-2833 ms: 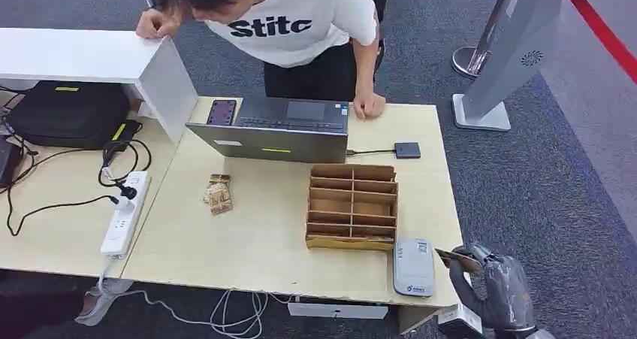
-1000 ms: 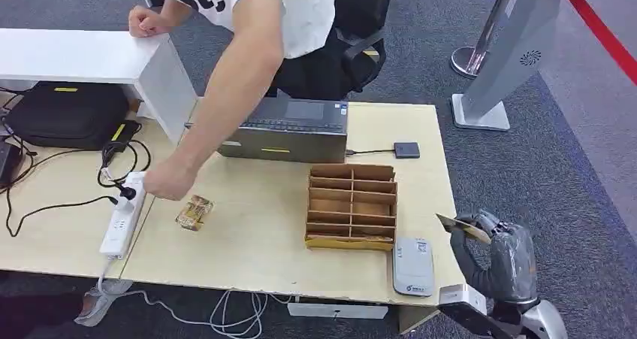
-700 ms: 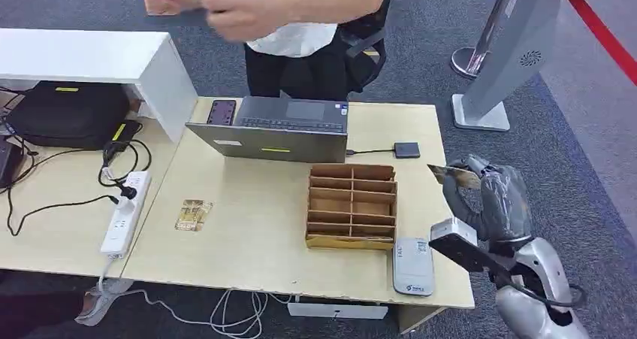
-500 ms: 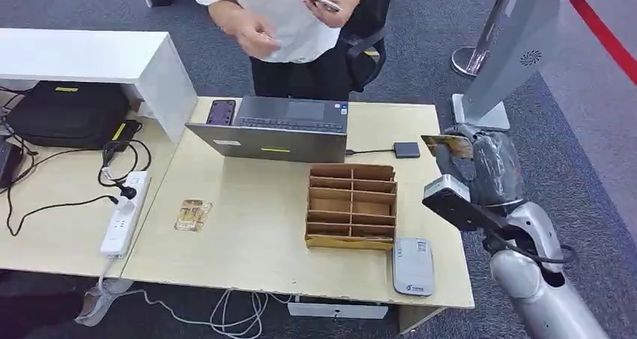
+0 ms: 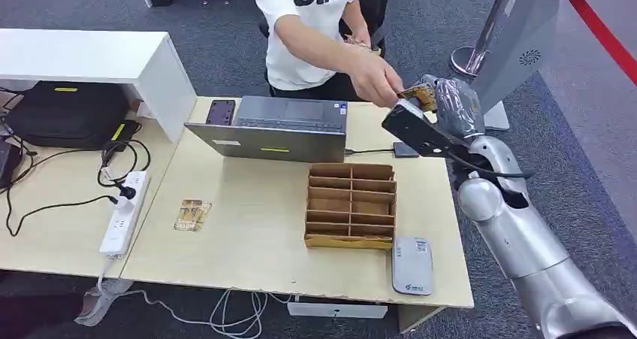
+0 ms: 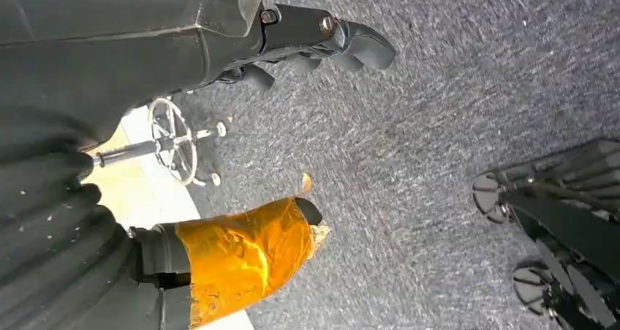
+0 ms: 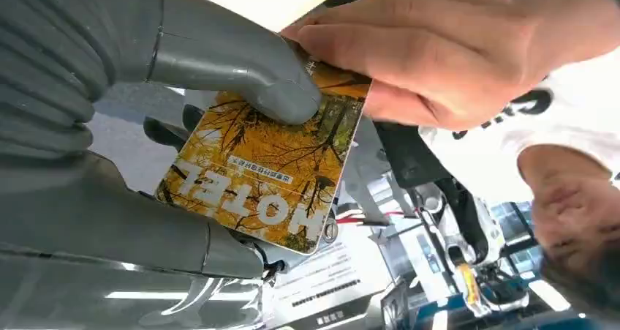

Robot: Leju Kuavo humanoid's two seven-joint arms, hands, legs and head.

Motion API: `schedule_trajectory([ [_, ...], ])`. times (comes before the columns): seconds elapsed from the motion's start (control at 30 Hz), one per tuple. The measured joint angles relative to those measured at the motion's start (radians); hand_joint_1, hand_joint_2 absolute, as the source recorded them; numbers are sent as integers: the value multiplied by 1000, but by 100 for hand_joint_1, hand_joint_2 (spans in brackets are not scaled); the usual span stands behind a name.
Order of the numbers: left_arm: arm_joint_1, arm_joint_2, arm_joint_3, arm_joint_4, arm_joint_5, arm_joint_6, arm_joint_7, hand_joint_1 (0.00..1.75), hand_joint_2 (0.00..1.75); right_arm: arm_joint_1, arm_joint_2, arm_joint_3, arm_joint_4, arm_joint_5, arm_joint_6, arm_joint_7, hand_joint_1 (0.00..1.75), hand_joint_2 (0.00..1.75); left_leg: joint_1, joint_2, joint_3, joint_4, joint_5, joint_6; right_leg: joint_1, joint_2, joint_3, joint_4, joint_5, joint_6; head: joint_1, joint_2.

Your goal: Pass the card to the sensor for recognition and then transmit it.

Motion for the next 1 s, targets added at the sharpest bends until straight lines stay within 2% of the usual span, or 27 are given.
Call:
schedule_trajectory([
  [0.03,0,0,-2,0,0,0,0,0,175,-11,12,4,24,-5,-1,-2,175,175,0,0,0,0,0,0,0,0,0,0,0,0,0,0],
  [0.07,0,0,-2,0,-1,0,0,0,175,-19,24,6,44,-7,-2,-7,147,175,1,0,0,0,0,0,0,0,0,0,0,0,0,0],
  [0.1,0,0,-3,0,-1,0,0,0,175,-24,34,9,59,-11,-3,-11,10,175,1,1,0,0,0,0,0,1,0,0,0,0,0,0],
  [0.13,0,0,-4,0,-1,0,0,0,175,-26,43,14,71,-21,-2,-18,0,175,1,1,0,0,0,0,0,1,0,0,0,0,0,0],
  [0.33,0,0,-5,0,2,0,0,0,175,-23,73,36,88,-75,0,-53,0,175,1,0,0,0,0,-1,1,0,-1,0,0,0,0,0],
  [0.47,1,0,-5,0,10,0,0,0,175,-9,74,42,75,-124,1,-84,0,175,1,0,-1,0,0,-1,1,0,-1,0,0,0,1,0],
  [0.63,3,-1,-5,0,26,7,0,0,175,44,60,42,-2,-192,-8,-136,0,175,1,0,0,0,0,-1,1,0,-1,-1,0,0,0,0],
  [0.8,13,-7,0,0,56,29,-3,0,175,197,-18,31,-188,-203,-50,-205,0,175,1,-1,-1,1,0,0,1,-2,-1,-1,0,0,1,0],
  [1.0,24,-18,15,0,79,46,-11,0,175,421,-123,18,-402,-143,-129,-301,0,175,1,-1,-2,1,-2,0,1,-2,-2,-2,-1,1,0,0],
])
